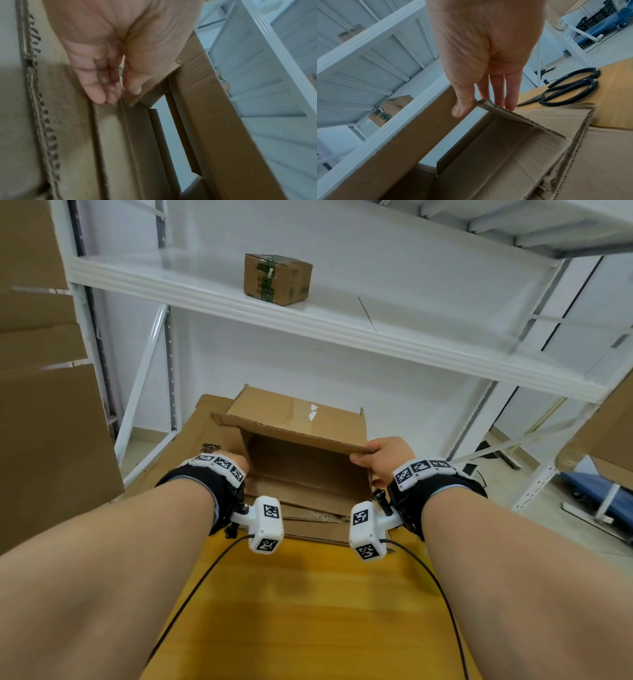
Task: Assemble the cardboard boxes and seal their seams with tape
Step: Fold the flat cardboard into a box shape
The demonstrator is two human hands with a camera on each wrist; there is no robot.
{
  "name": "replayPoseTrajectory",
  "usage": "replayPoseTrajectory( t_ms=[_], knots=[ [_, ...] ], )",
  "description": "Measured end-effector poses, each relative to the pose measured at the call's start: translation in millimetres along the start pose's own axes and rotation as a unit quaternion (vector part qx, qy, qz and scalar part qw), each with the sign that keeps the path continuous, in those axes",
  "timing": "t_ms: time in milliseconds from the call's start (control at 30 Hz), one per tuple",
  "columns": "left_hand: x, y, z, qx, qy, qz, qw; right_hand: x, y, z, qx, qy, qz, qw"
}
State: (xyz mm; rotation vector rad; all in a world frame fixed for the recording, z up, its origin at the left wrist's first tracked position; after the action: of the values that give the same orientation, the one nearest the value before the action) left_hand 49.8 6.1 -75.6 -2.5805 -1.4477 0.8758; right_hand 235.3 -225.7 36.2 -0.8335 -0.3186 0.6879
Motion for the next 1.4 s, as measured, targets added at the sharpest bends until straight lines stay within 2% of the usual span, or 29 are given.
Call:
replayPoseTrajectory(
  t_ms=[33, 100, 133, 200, 233, 367, 500, 600, 667, 967, 1033, 1133, 1200, 1267, 1333, 1400],
  knots=[
    [-17, -6, -4, 0.070, 0.004, -0.029, 0.997, 1, -2, -2, 0.007, 0.003, -0.005, 1.000],
    [-44, -13, -21, 0.131, 0.061, -0.090, 0.985, 1, -6, -6, 0.019, 0.013, -0.016, 1.000],
    [-56, -19, -31, 0.079, 0.093, -0.154, 0.980, 1, -8, -7, 0.021, 0.017, -0.020, 0.999],
    [-79, -31, -44, 0.033, 0.158, -0.266, 0.950, 2, -10, -8, 0.021, 0.021, -0.023, 0.999],
    [-73, -35, -50, 0.049, 0.182, -0.289, 0.939, 2, -11, -8, 0.024, 0.022, -0.024, 0.999],
    [-61, -40, -67, 0.164, 0.248, -0.192, 0.935, 3, -13, -10, 0.029, 0.019, -0.033, 0.999],
    [-66, -35, -63, 0.142, 0.261, -0.199, 0.934, 2, -12, -18, 0.019, 0.051, -0.062, 0.997],
    [-71, -27, -61, 0.133, 0.263, -0.204, 0.933, -4, -10, -22, -0.035, 0.096, -0.040, 0.994],
    [-72, -27, -62, 0.136, 0.267, -0.200, 0.933, -4, -8, -25, -0.050, 0.101, -0.021, 0.993],
    [-73, -25, -74, 0.161, 0.286, -0.192, 0.925, 8, -9, -26, 0.085, 0.128, -0.048, 0.987],
    [-72, -25, -73, 0.171, 0.285, -0.187, 0.925, 6, 0, -28, 0.158, 0.143, -0.022, 0.977],
    [-69, -29, -69, 0.180, 0.280, -0.191, 0.924, -8, 12, -24, 0.213, 0.146, 0.065, 0.964],
    [-65, -33, -66, 0.194, 0.281, -0.193, 0.920, -7, 12, -26, 0.169, 0.132, 0.078, 0.974],
    [-62, -36, -66, 0.209, 0.283, -0.186, 0.917, 2, 7, -28, 0.076, 0.104, 0.028, 0.991],
    [-58, -36, -67, 0.217, 0.284, -0.187, 0.915, 5, -1, -25, -0.005, 0.084, -0.009, 0.996],
    [-57, -33, -70, 0.234, 0.296, -0.180, 0.909, 6, -6, -24, -0.030, 0.071, -0.033, 0.996]
  ],
)
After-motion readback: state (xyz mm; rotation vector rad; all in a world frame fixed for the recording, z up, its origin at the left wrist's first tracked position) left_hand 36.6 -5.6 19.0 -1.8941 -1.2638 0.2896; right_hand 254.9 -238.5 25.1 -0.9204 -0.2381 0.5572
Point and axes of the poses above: each hand's wrist, its own x-axis towards the middle knuckle, its own y-axis out of the palm, z = x × y, the point moved 3 cm from there along x, towards the middle knuckle, and after that the axes turned 3 degrees about -y, right-handed, at the moved point
